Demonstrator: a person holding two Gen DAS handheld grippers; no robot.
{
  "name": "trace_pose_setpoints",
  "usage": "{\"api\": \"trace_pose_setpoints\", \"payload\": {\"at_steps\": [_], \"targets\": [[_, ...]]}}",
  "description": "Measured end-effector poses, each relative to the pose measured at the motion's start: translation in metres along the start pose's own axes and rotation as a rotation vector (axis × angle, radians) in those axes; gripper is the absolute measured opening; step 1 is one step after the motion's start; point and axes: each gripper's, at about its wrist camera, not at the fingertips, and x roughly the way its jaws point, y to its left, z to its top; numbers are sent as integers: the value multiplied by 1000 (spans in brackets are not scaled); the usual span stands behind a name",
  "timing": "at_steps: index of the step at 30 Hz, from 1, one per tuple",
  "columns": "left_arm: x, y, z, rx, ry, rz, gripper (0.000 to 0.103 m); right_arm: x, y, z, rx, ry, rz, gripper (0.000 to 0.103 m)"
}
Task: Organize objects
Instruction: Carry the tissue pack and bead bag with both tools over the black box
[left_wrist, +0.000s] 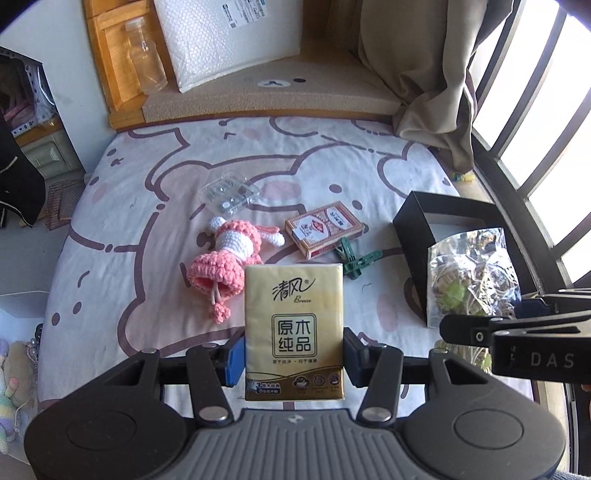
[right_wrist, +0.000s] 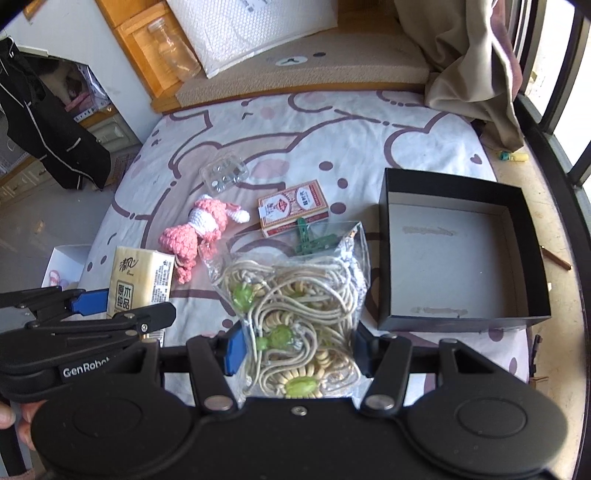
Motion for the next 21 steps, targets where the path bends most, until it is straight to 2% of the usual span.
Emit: {"api": "trace_pose_setpoints", "payload": {"at_steps": [21], "targets": [[-9,-3,3,-25,-48,24,52,-16,-4,2,20,-59,20,57]]}}
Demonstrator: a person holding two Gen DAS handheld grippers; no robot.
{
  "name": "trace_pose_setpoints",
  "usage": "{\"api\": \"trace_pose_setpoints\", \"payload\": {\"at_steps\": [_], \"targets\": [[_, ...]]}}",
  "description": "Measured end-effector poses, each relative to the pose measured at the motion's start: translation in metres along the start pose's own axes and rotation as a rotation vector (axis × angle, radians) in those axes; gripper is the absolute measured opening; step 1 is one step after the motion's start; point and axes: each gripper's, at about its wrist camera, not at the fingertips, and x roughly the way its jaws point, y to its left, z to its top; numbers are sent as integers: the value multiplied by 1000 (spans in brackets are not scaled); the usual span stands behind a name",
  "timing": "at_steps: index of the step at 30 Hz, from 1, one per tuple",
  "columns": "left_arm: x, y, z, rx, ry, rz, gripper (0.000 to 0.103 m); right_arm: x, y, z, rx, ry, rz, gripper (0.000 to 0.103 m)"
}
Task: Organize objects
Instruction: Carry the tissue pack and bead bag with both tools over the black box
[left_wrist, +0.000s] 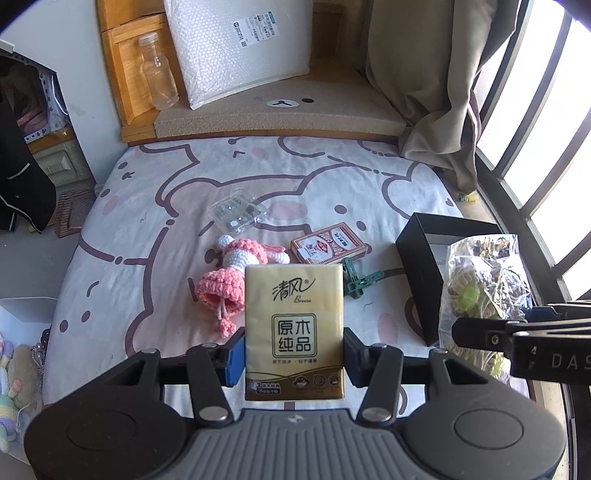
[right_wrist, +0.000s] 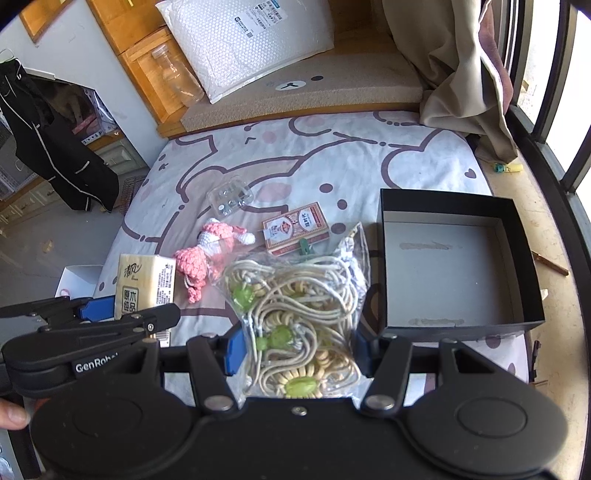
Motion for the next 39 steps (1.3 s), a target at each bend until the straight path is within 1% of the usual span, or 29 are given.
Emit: {"api": "trace_pose_setpoints", "payload": {"at_steps": [6,10,13,23,28,33,39], "targets": [[3,1,4,-26,-16,21,52,-4,-11,5,2,-24,2,57],[9,-9,10,-32,-19,20,52,-7,-25,5,-7,-29,-27,57],[15,-23,14,-35,-18,-2,52,-11,-43,5,10,-35,-51,58],[32,-89,23,51,-19,-91,52,-25,-115,0,128,-60,-125,58],[37,-115,26,67,-21,-129,52,-31,-145,-3,175,-70,-154,58],[41,-139,27,96,-25,-151,52,-38,-165,-7,204,-84,-177,58],[46,-156,29,104,-25,-157,52,-43,-178,-8,208,-104,-208,58]]}}
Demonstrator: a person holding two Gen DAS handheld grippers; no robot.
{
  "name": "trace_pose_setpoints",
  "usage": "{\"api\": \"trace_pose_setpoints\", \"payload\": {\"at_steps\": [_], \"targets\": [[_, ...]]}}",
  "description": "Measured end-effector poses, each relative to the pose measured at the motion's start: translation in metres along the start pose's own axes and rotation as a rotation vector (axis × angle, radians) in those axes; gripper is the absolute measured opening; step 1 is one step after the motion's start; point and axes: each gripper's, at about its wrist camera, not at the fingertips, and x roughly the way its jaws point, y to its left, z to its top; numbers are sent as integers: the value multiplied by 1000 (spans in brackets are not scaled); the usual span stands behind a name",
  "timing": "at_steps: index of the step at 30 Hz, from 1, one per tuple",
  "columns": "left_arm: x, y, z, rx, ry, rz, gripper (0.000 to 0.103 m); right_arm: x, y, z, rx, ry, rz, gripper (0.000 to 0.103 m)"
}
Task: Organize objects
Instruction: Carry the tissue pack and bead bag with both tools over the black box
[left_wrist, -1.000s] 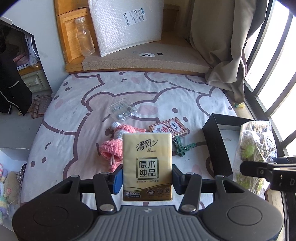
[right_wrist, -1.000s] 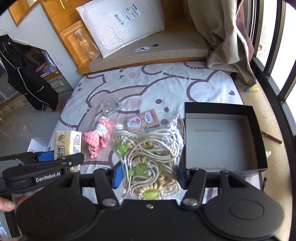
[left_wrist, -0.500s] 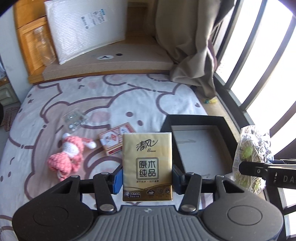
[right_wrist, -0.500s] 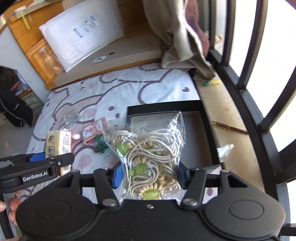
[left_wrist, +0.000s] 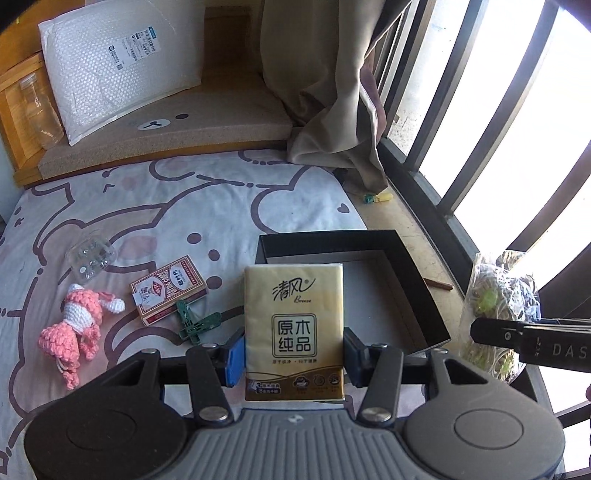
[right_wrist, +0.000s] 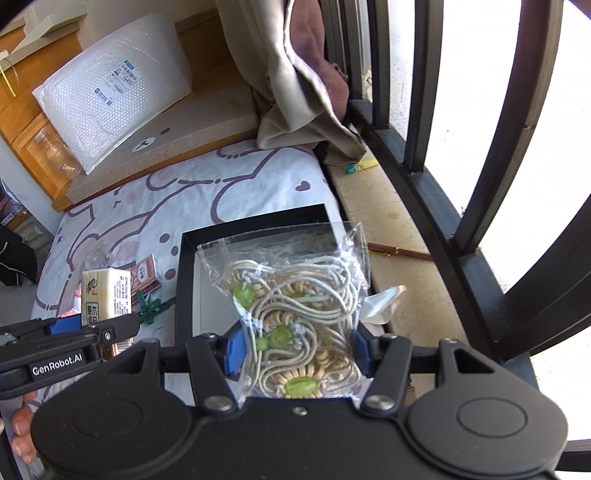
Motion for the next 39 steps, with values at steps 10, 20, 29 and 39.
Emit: {"api": "trace_pose_setpoints", "payload": {"at_steps": [10,20,29,39], "targets": [[0,-13,10,-44,2,-12,52,-3,0,6,-10,-65,-13,57],[17,-25,20,-92,24,-37,52,17,2,16,21,-63,-15,57],[44,-3,22,-143,55,-73,52,63,10,28,-18,4,-31,57],[66,22,26,-154,91,-68,52,123,24,33,-87,130,-57,57]]}}
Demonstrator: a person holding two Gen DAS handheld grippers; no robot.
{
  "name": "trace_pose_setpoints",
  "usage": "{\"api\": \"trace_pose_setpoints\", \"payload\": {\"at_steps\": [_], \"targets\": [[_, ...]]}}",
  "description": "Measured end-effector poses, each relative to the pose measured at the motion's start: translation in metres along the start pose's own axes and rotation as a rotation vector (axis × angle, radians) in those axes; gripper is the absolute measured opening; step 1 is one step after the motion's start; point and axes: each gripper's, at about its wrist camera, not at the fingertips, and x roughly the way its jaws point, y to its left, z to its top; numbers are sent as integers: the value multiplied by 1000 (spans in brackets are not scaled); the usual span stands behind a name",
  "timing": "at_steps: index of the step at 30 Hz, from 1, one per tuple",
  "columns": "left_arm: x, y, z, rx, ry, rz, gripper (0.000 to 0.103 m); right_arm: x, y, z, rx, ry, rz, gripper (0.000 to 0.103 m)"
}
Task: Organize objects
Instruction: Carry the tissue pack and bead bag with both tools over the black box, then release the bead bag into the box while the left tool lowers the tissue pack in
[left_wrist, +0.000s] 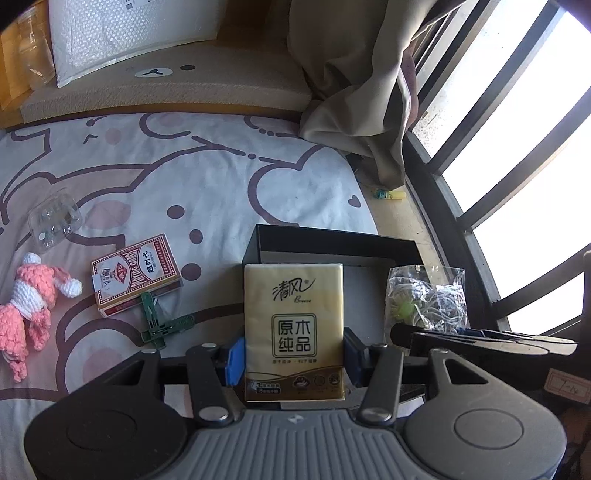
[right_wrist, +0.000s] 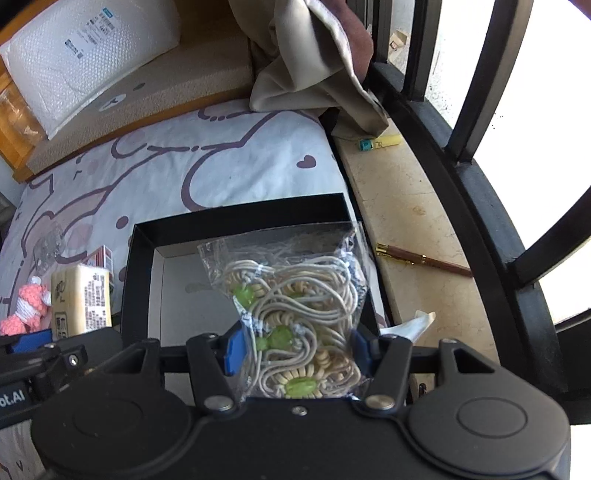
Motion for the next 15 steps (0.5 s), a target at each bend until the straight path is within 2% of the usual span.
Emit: {"api": "trace_pose_setpoints", "payload": {"at_steps": [5,9,10,11,15], "targets": [[5,6,5,12,11,-11,52,23,9,-1,-59,88,-26,58],[10,1,4,81,26,-30,52,36,13,-4,-90,116,-94,59],[10,-1,4,104,27,-33,52,38,13,-4,-94,118,-110,62],[11,-3,3,132,27,-39,52,40,12,-5,-95,122,-118,70],[14,-13,0,244,30,-81,52,35,7,-4,-84,120,-91,75]]}}
